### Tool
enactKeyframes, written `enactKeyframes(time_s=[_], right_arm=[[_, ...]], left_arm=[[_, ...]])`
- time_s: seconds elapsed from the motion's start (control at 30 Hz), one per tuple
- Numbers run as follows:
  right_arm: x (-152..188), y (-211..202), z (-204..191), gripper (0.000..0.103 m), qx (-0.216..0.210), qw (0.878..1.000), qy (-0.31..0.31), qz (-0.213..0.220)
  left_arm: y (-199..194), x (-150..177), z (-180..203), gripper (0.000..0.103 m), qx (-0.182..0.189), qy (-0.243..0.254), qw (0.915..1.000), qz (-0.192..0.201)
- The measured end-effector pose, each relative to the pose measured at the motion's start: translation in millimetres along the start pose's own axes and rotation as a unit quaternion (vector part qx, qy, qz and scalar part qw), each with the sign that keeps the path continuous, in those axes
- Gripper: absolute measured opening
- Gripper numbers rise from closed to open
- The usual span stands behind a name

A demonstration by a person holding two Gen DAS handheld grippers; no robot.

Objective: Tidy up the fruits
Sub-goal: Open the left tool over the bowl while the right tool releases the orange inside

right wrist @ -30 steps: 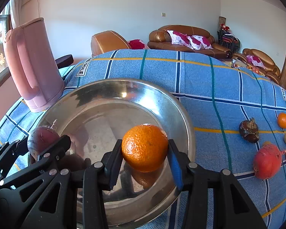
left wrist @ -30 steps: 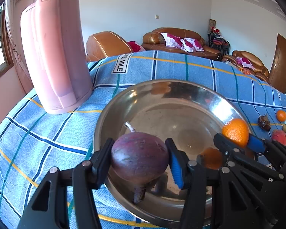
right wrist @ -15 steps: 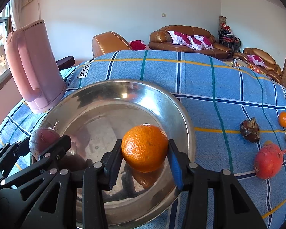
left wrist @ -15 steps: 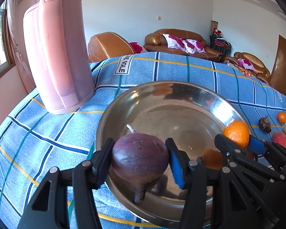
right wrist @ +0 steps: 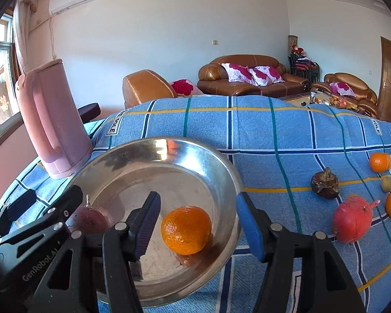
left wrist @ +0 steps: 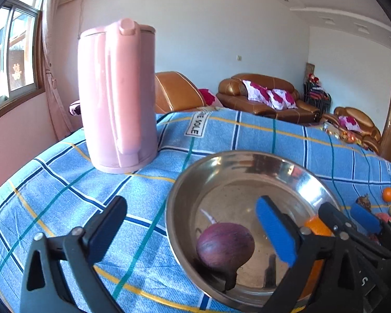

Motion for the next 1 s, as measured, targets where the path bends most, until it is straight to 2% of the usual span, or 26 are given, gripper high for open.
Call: enactKeyframes(time_s=[0.03,0.1,0.2,0.4,0.7,1.0], right_arm=[[-0.8,-2.1,0.7,0.077,0.003,1.0,-0.001,0.005],[-3.1,-6.3,0.5,0.079,0.008,1.0,-0.008,0.015],[-5.1,-13.7,0.7,0.079,0.023,0.999,-0.025,0.032],[-7.0,-26.2,13.1,0.079,0.045,0.997,-0.033,0.051],[-4.8,-32.6,37.7,0.079,0.059,0.997,-0.019,0.049],[-0.4,-45.4,65.4,0.079,0.072,0.996,-0.017,0.05]], left_arm=[[-2.6,-2.7,-1.8,0.103,0.003,-0.009,0.9999,0.01],[-5.4,-5.1,-3.4,0.103,0.009,-0.018,0.9996,0.019],[-5.9,-4.8,-1.7,0.103,0.007,-0.013,0.9996,0.024],[-12.1,-3.8,15.9,0.103,0.001,0.035,0.9987,0.037],[-31.9,-5.9,39.3,0.103,0.012,0.092,0.9928,0.075],[-41.6,-2.5,52.4,0.103,0.011,0.11,0.9906,0.08]])
Point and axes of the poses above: each gripper's, at about its wrist camera, not at the fingertips, and y roughly the way its jaws point, z to its right, x to its underside, the point moved 9 cm from there along y, roughly the way its jaws point, and after that the axes turned 4 degrees about z, right-handed, at the moved point
